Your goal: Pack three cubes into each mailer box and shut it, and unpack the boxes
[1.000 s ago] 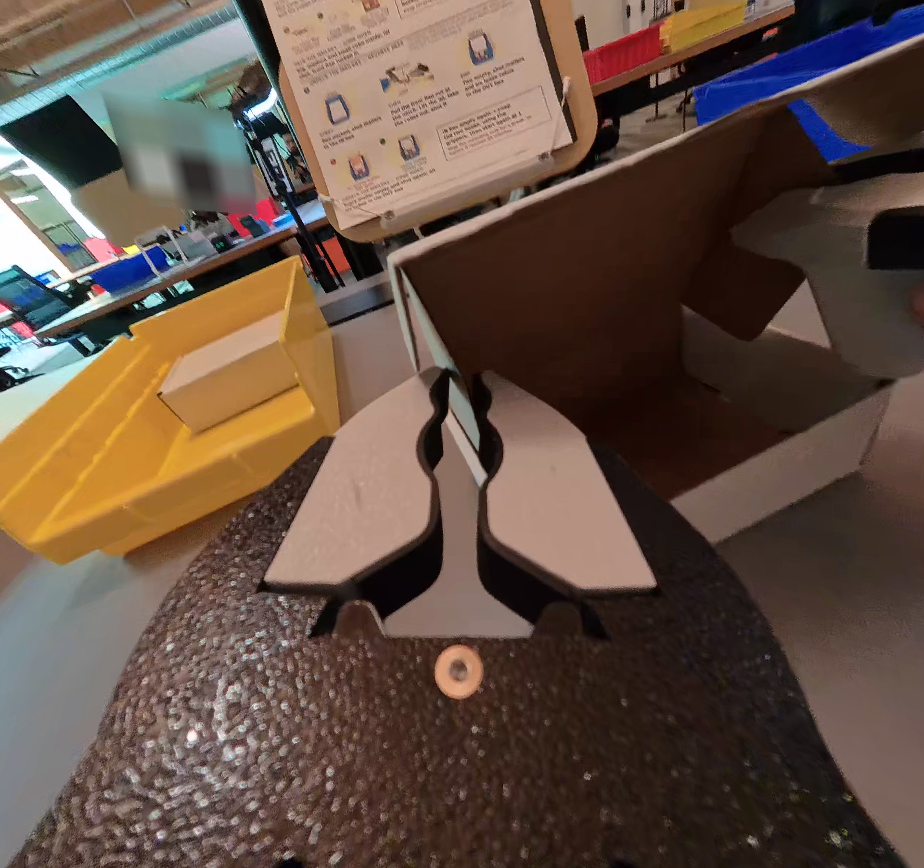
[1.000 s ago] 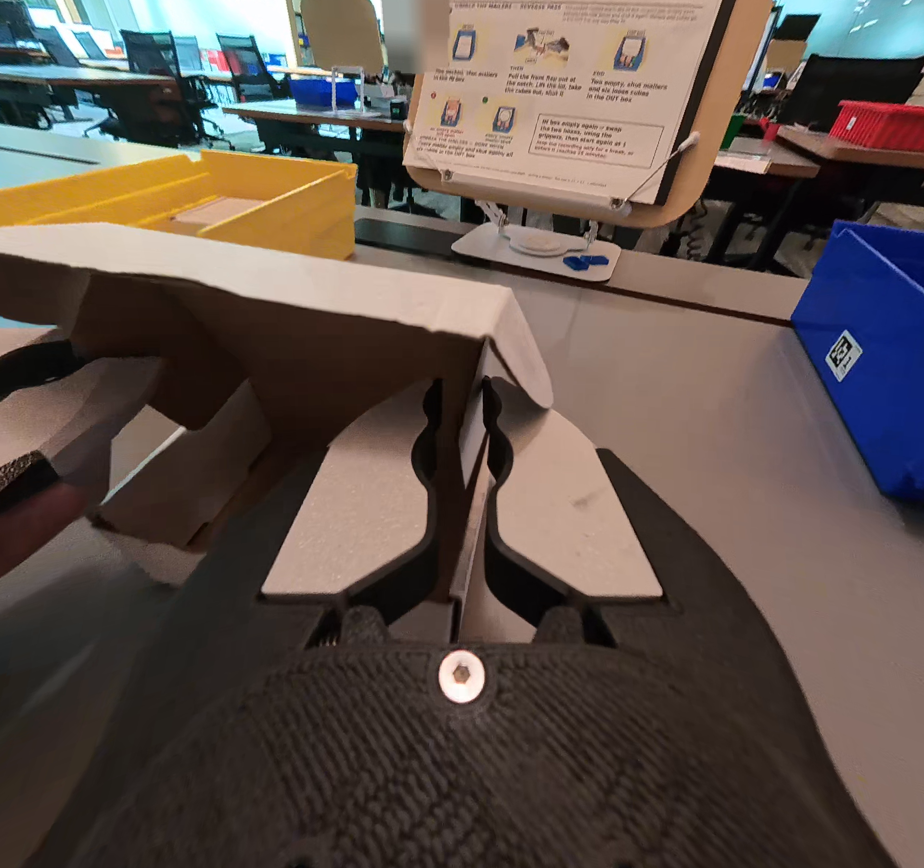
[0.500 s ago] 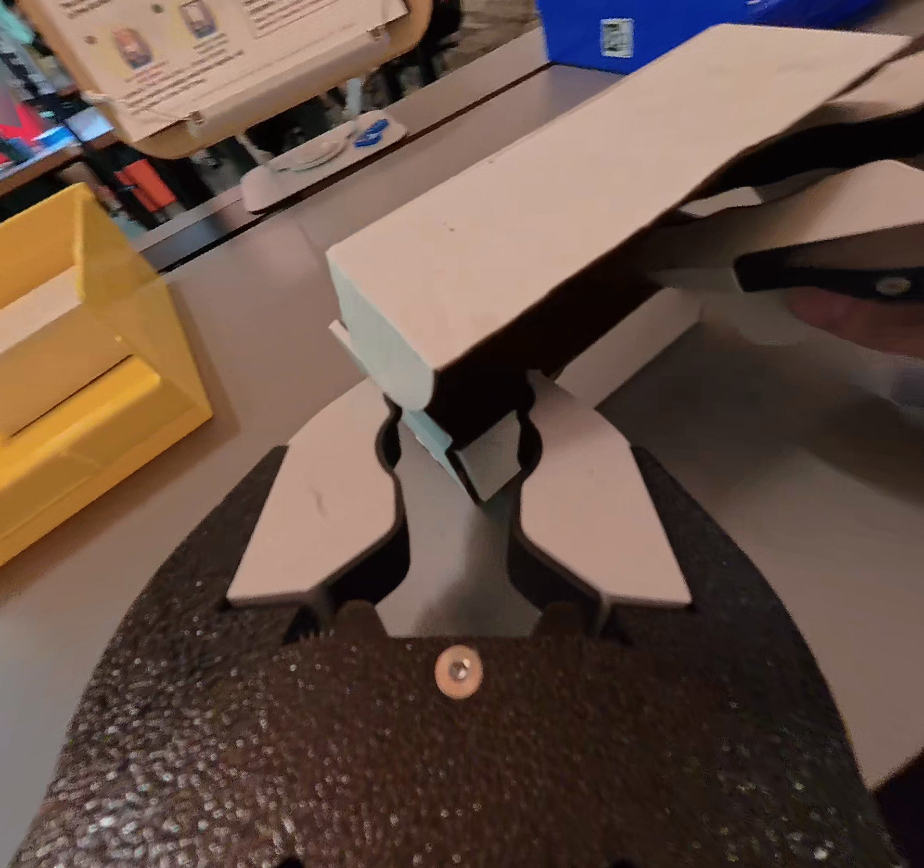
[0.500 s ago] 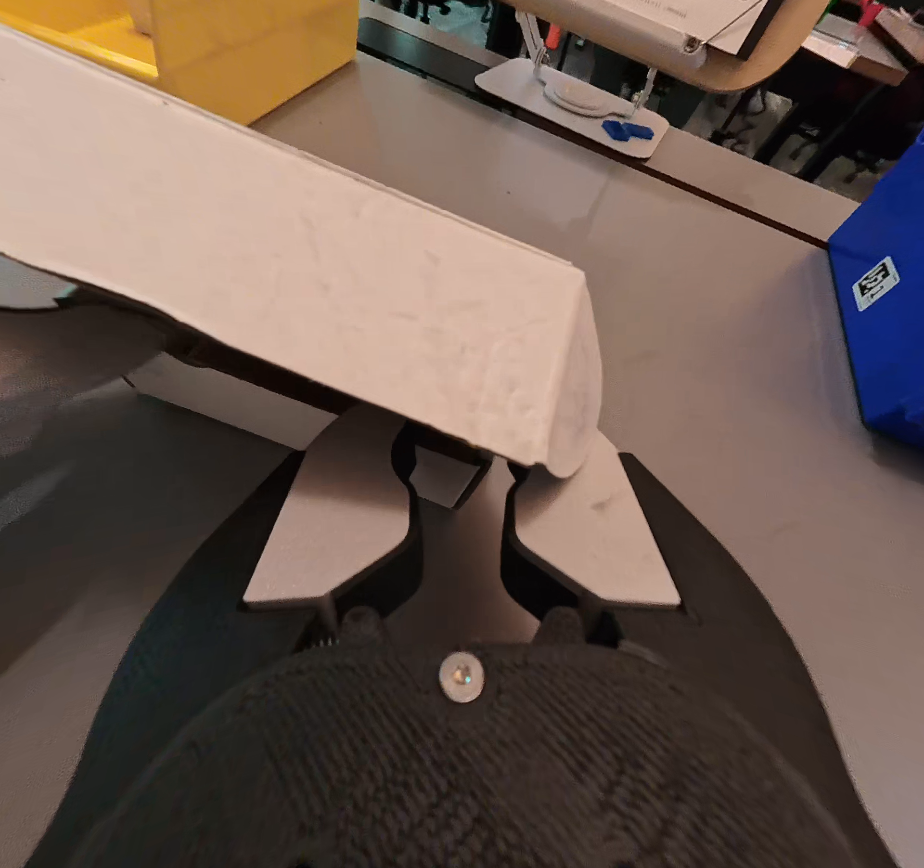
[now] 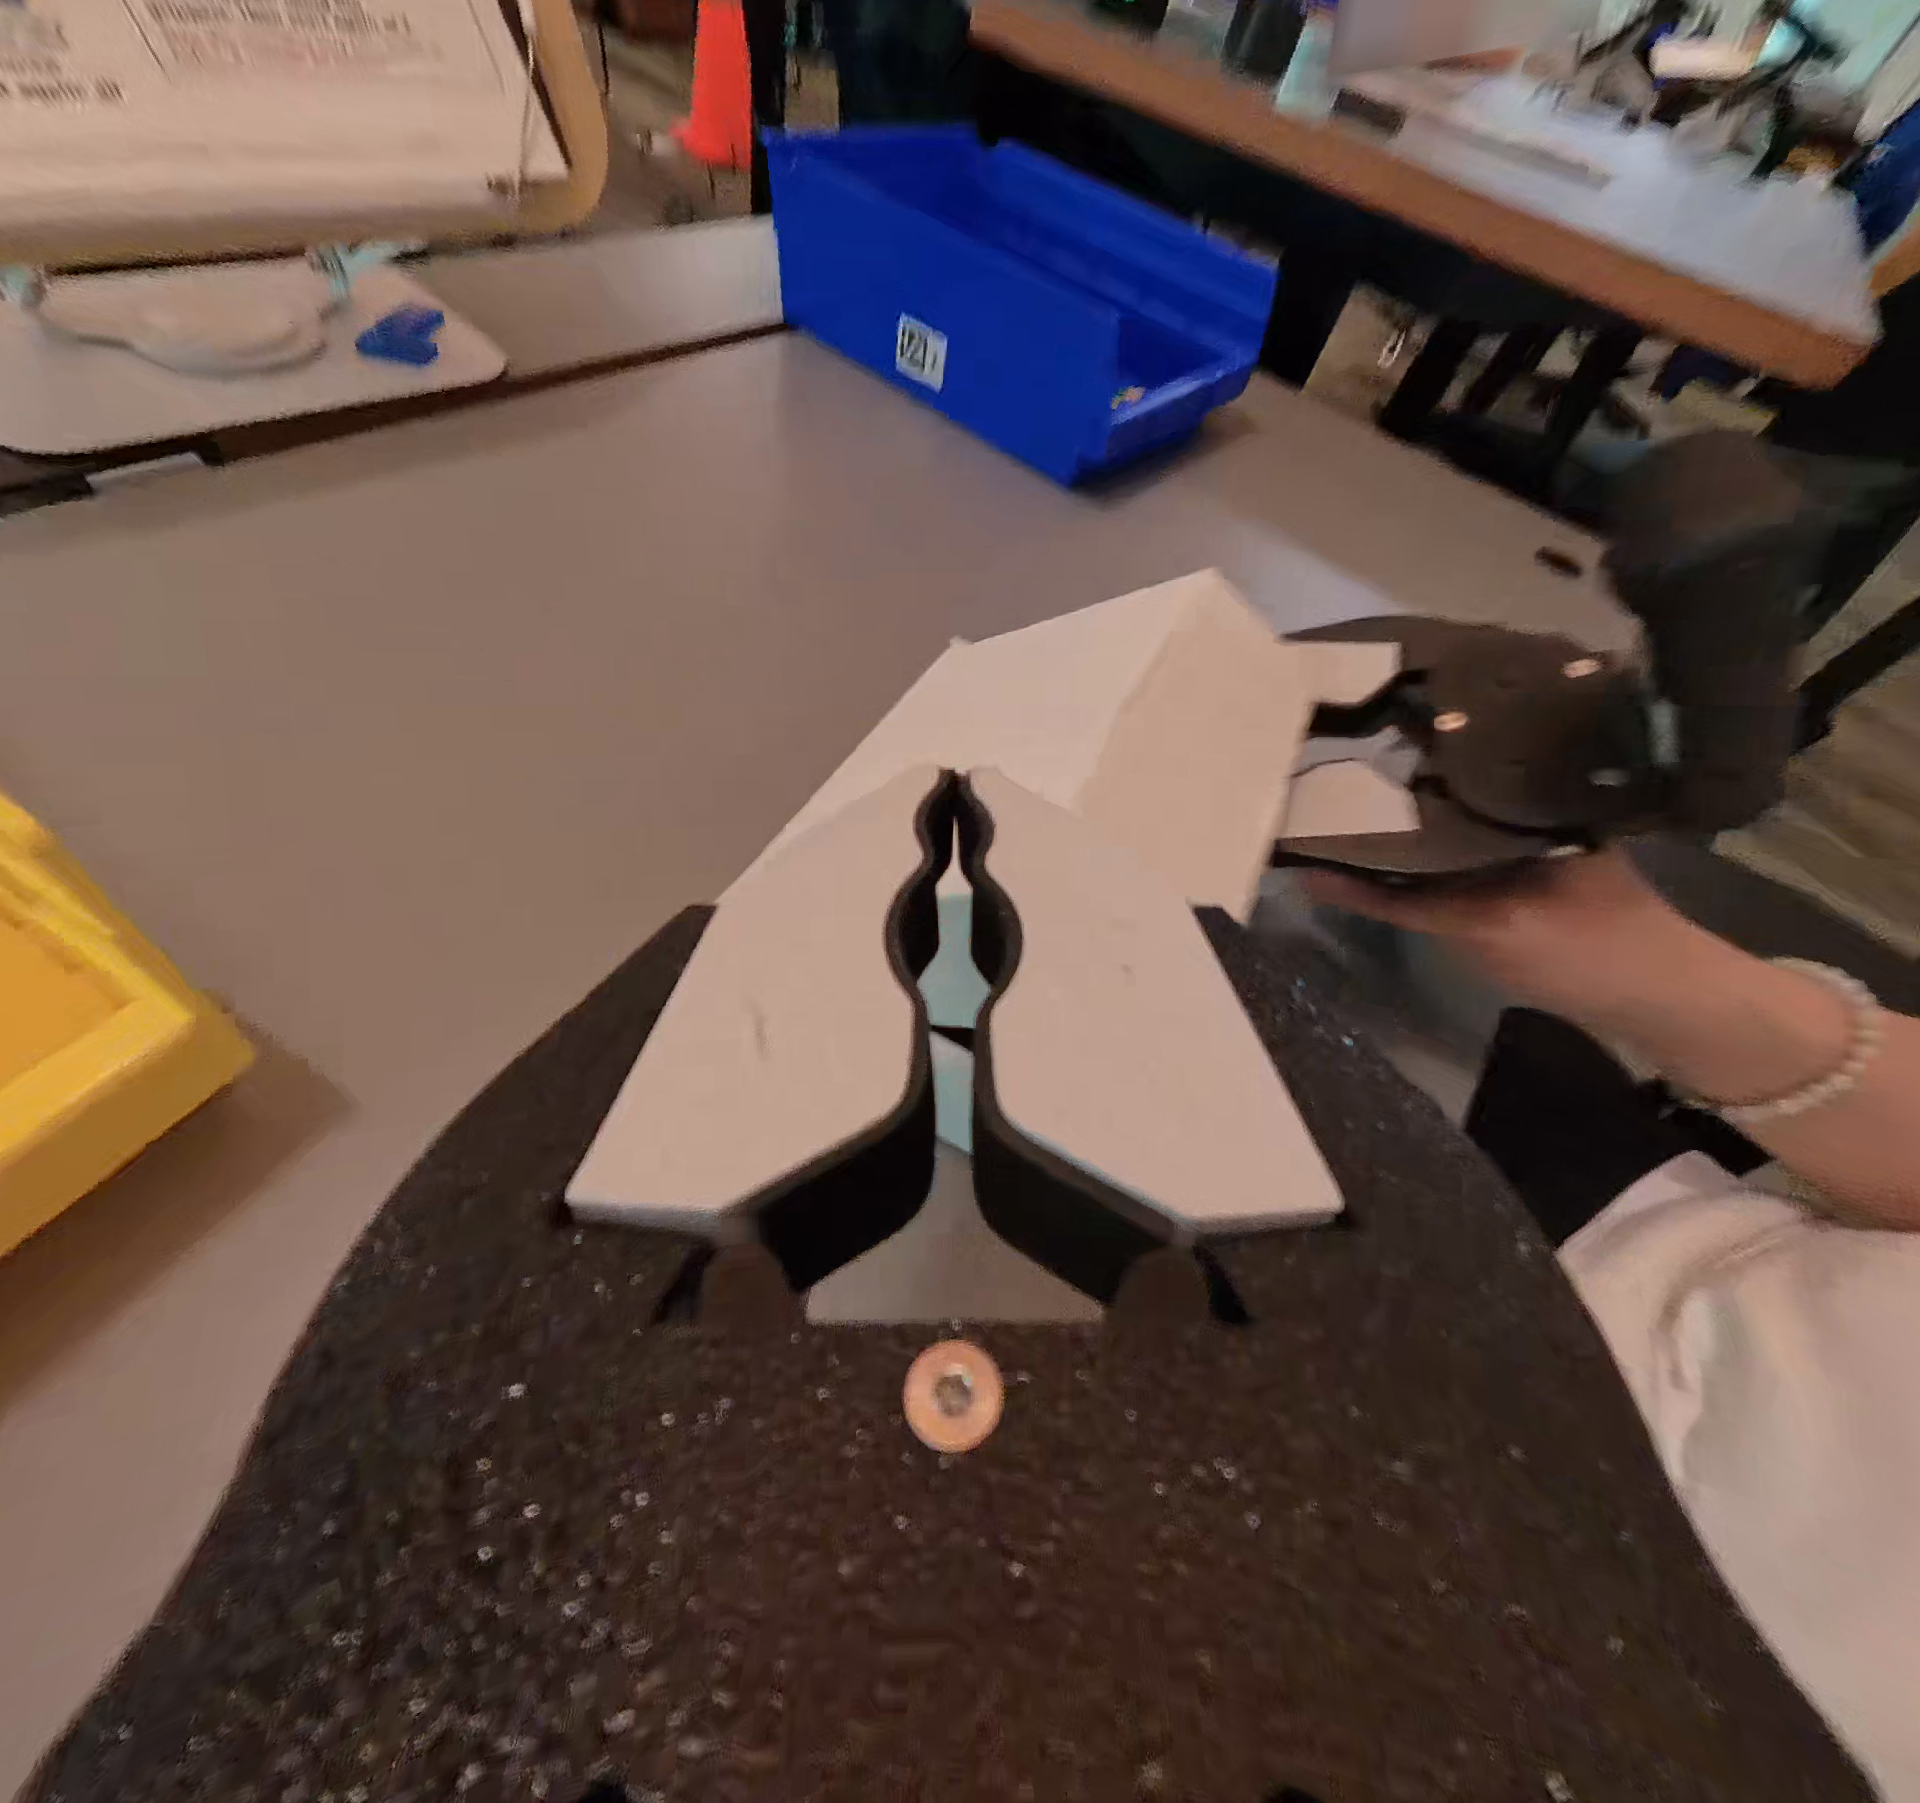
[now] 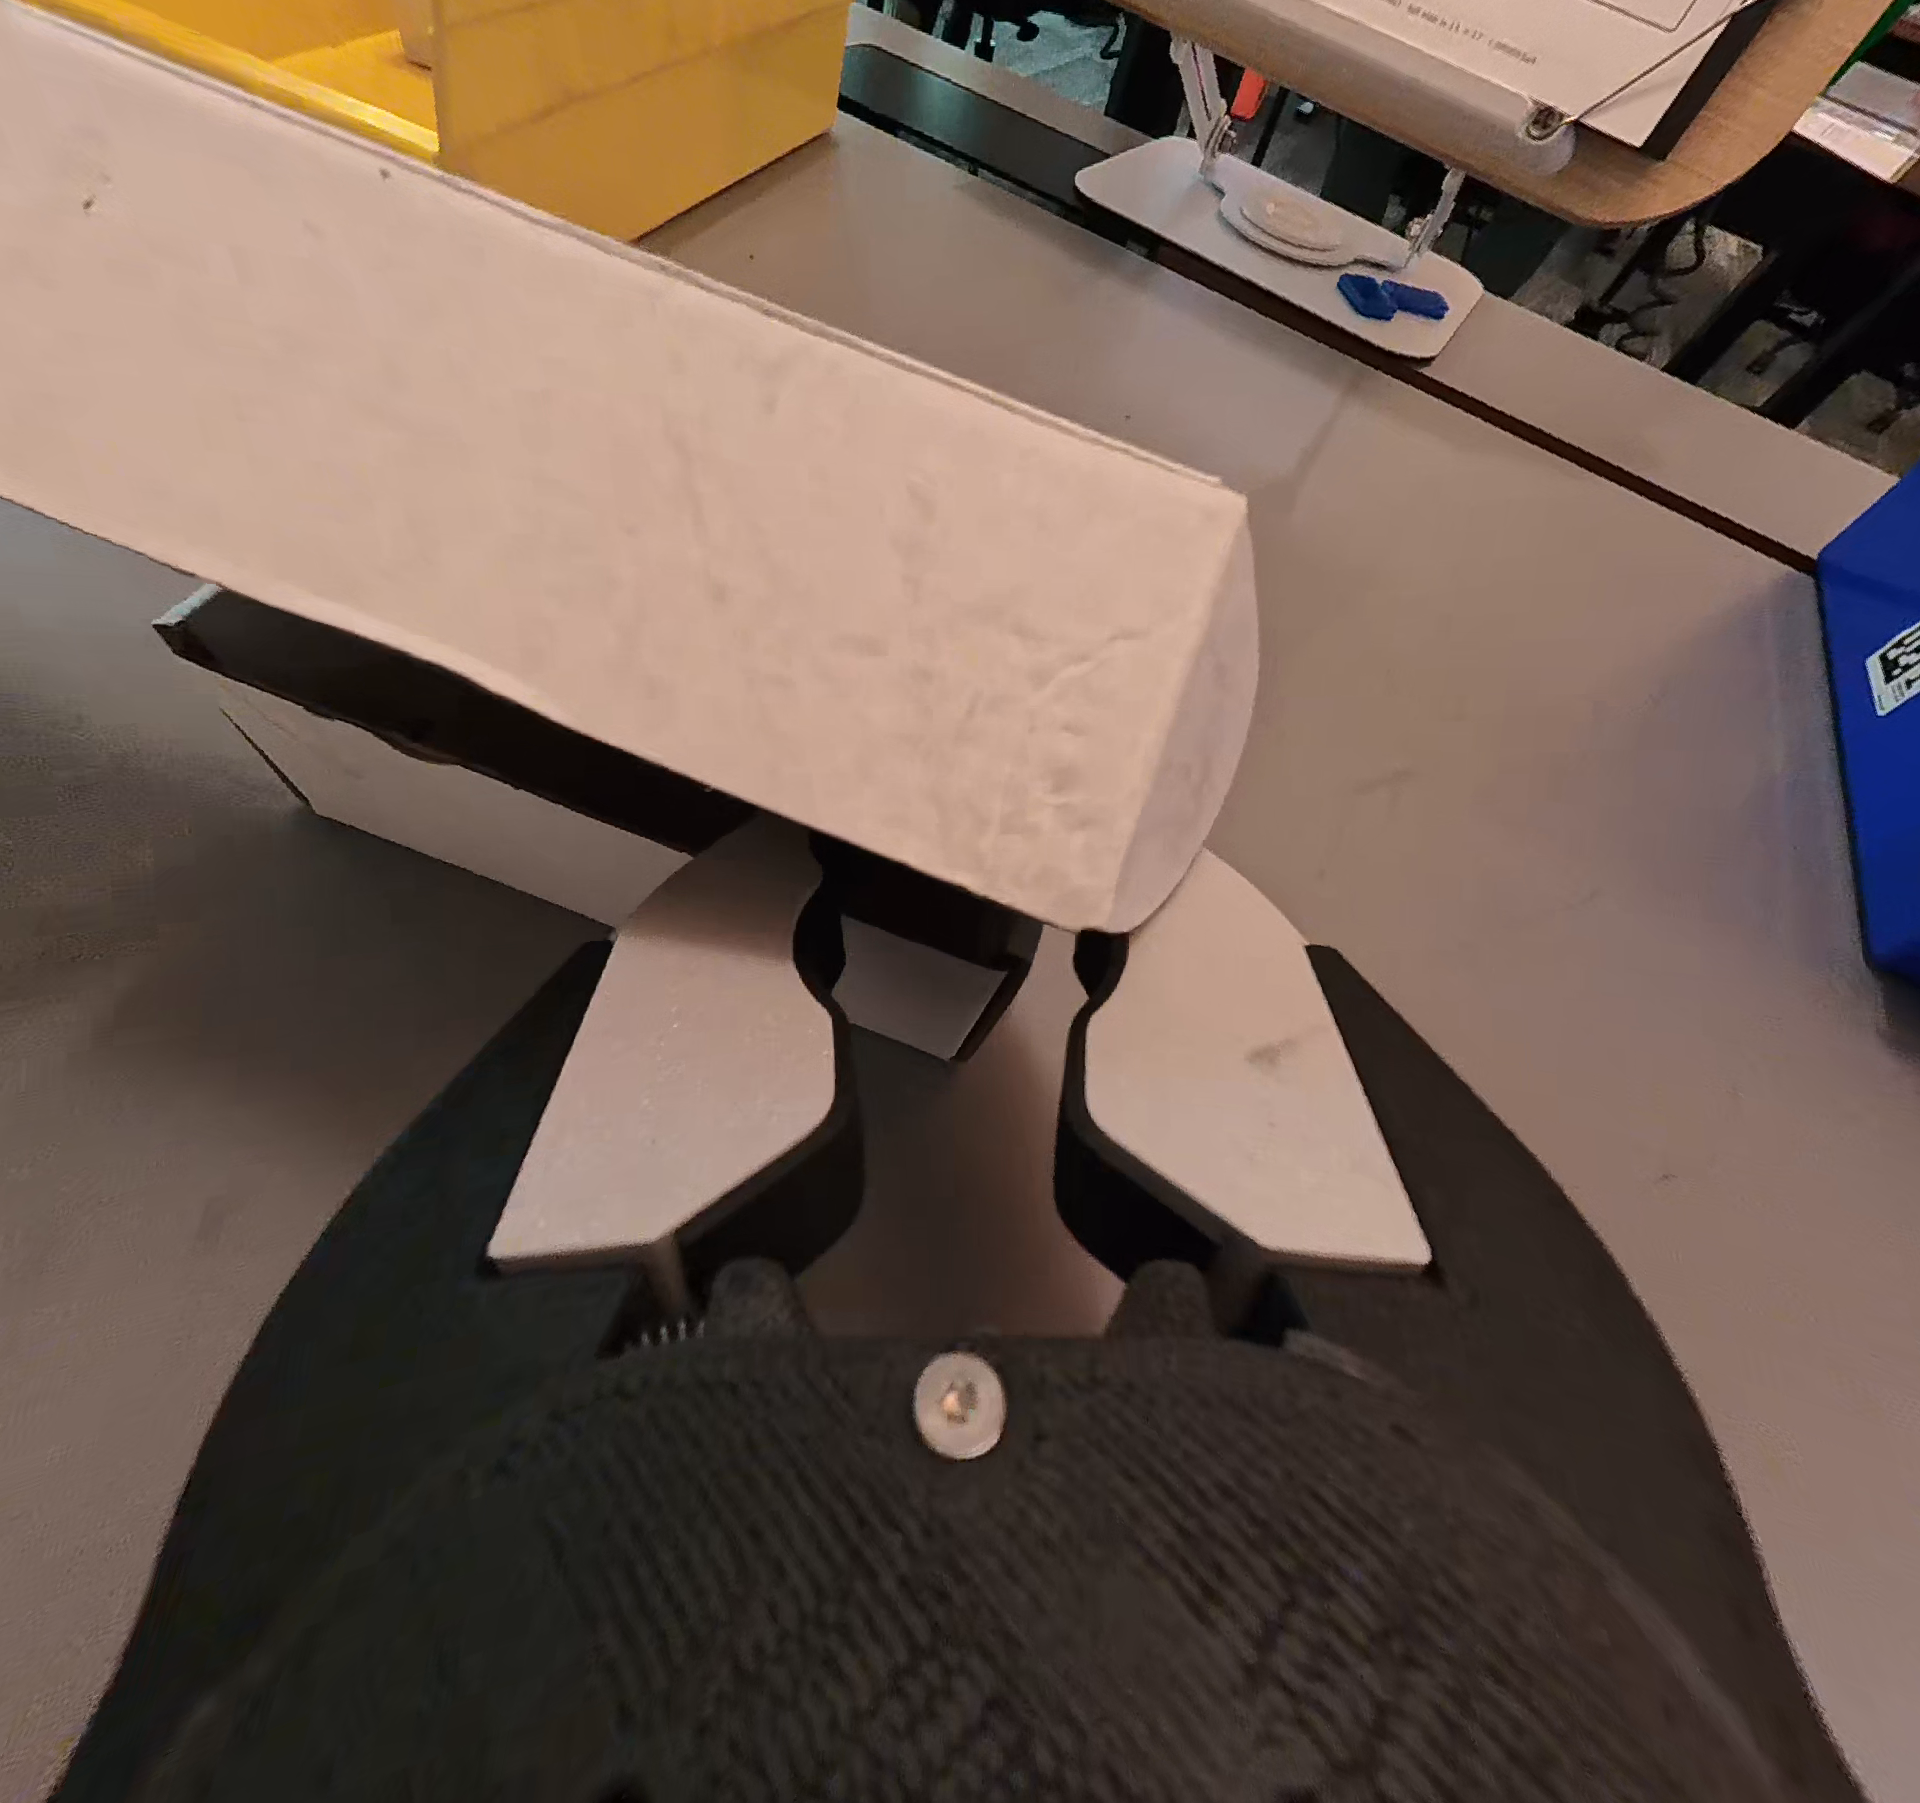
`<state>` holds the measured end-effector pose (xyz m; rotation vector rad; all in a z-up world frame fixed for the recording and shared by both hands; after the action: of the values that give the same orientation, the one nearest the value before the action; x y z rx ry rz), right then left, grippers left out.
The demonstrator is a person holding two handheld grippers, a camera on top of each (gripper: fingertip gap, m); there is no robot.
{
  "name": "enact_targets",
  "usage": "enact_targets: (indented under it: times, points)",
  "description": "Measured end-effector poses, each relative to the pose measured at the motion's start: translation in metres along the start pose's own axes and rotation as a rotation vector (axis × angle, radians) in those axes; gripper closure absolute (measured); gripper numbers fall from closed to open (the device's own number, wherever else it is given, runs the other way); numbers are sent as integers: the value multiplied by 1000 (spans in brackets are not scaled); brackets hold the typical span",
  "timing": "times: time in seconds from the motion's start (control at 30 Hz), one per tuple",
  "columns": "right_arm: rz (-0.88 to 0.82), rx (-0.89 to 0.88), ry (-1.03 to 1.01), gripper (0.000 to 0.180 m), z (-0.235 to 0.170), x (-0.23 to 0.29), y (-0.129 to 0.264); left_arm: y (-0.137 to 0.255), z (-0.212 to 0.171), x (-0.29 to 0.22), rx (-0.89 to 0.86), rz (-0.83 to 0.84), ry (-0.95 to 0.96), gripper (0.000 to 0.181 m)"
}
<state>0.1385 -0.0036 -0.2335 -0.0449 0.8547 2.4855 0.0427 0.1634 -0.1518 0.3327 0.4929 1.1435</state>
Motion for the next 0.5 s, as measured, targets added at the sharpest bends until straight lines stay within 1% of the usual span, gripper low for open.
enact_targets:
  times: [0.1, 0.17, 0.23, 0.27, 0.3, 0.37, 0.43, 0.5]
  points:
    - [37, -14, -6, 128, -2, -4, 2, -24, -1, 16, 64, -63, -40, 181]
    - [82, -18, -29, 119, -5, -10, 6, -34, -9, 16, 119, -106, -122, 181]
    - [156, -26, -61, 110, -10, -16, 12, -43, -21, 14, 196, -86, -240, 181]
    - [207, -11, -81, 102, -13, -19, 15, -47, -27, 11, 229, -73, -301, 181]
    - [264, 27, -105, 95, -19, -21, 19, -51, -33, 8, 255, -56, -363, 181]
    - [380, 113, -173, 87, -33, -23, 27, -57, -44, 3, 303, -16, -470, 181]
    - [470, 146, -225, 91, -43, -25, 38, -61, -49, 1, 316, 16, -495, 181]
    - [512, 88, -265, 96, -40, -30, 52, -61, -49, 1, 306, 15, -476, 181]
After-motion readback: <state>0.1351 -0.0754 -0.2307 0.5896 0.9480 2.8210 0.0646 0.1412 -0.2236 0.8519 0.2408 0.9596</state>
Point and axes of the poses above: each gripper's, where its closed fingertips meet, y back along the fingers, z out of its top, x = y × z across the jaws, the point moved 6 cm from there along y, back along the fingers, and after that the axes turned 11 degrees about x, right-handed, at the moved point
